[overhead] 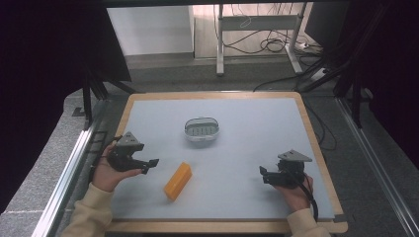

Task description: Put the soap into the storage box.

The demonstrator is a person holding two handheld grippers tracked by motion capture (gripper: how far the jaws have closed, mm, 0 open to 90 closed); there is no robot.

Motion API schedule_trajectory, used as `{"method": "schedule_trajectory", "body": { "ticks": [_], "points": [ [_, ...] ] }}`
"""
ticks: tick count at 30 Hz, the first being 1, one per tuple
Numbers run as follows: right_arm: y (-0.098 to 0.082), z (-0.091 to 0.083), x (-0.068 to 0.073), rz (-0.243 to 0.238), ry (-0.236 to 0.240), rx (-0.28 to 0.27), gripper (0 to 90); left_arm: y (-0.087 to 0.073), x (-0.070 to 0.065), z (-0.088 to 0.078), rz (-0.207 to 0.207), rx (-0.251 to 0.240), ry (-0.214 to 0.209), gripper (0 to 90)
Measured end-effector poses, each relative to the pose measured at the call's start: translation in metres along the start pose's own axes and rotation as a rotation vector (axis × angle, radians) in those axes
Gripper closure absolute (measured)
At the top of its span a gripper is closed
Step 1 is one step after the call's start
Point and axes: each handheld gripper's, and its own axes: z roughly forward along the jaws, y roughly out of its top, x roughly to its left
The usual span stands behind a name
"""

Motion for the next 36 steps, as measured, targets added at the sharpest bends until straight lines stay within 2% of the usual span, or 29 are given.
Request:
{"method": "schedule_trajectory", "body": {
  "ticks": [5,9,15,20,29,36],
  "points": [
    [-0.001,-0.009,-0.002,-0.009,-0.015,-0.040,7.6,0.000,-0.005,0.002,0.007,0.008,0.006,18.2],
    [-0.003,-0.011,-0.004,-0.018,-0.035,-0.046,8.2,0.001,-0.007,0.004,0.006,0.013,0.004,18.4],
    [-0.004,-0.014,-0.005,-0.011,-0.043,-0.062,10.1,0.000,-0.005,-0.002,-0.017,0.000,0.011,22.5],
    [-0.004,-0.013,-0.005,-0.005,-0.048,-0.059,10.2,0.002,-0.006,-0.006,-0.033,0.003,0.004,25.5],
    [-0.005,-0.013,-0.006,-0.002,-0.046,-0.050,10.7,0.004,-0.009,-0.010,-0.031,0.025,-0.002,29.9],
    [-0.006,-0.012,-0.006,-0.005,-0.042,-0.040,10.7,0.010,-0.018,-0.012,-0.005,0.046,-0.026,30.4]
  ]
}}
